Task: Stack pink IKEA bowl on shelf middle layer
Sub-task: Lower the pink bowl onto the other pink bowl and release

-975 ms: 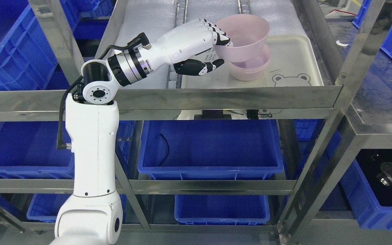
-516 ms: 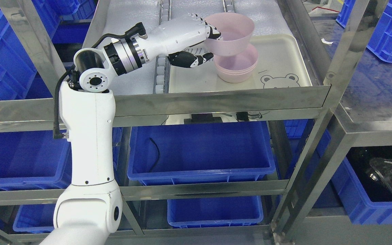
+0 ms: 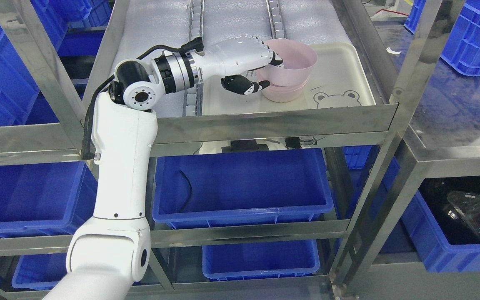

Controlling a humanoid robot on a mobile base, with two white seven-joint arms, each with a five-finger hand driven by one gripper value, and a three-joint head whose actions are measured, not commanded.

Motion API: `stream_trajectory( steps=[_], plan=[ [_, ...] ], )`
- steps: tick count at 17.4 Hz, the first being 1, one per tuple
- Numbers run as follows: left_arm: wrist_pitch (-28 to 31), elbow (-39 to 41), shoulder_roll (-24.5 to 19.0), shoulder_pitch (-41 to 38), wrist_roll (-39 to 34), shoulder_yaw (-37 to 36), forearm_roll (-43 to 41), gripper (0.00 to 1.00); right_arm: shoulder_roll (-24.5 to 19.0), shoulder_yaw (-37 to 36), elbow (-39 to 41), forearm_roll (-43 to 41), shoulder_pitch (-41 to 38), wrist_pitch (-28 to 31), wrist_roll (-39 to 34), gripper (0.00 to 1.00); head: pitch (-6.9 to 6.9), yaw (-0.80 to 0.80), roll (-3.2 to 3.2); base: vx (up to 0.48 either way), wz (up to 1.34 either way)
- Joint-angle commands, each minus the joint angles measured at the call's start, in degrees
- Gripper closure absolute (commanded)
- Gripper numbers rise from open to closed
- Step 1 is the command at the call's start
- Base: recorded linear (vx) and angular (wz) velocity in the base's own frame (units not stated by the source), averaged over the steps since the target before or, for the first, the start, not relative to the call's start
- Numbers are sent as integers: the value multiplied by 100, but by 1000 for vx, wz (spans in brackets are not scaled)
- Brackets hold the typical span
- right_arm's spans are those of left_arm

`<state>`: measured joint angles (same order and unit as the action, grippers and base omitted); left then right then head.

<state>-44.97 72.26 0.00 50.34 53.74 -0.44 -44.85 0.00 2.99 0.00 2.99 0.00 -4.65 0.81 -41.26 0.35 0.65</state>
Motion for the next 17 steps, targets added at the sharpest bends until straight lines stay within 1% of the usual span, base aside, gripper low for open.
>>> stream_trajectory(
  steps=[1,3,11,14,15,16,17],
  plan=[
    [-3,-633,-100,230,-310,-176,-393,97,100,0,100,0,-26,-1,24,0,0,0,0,0,0],
    [-3,-678,-100,248,-460,-167,-594,97,100,0,100,0,-18,-1,24,0,1,0,0,0,0],
    [-3,-1170,-100,406,-505,-281,-709,93,100,0,100,0,-26,-1,24,0,1,0,0,0,0],
    [-3,-1170,-100,424,-505,-395,-727,88,100,0,100,0,-27,-1,24,0,1,0,0,0,0],
    [-3,-1170,-100,441,-505,-395,-727,85,100,0,100,0,-18,-1,24,0,1,0,0,0,0],
    [-3,-1170,-100,442,-505,-395,-727,77,100,0,100,0,-18,-1,24,0,1,0,0,0,0],
    [-3,-1161,-100,450,-505,-387,-718,56,100,0,100,0,-26,-1,24,0,1,0,0,0,0]
  ],
)
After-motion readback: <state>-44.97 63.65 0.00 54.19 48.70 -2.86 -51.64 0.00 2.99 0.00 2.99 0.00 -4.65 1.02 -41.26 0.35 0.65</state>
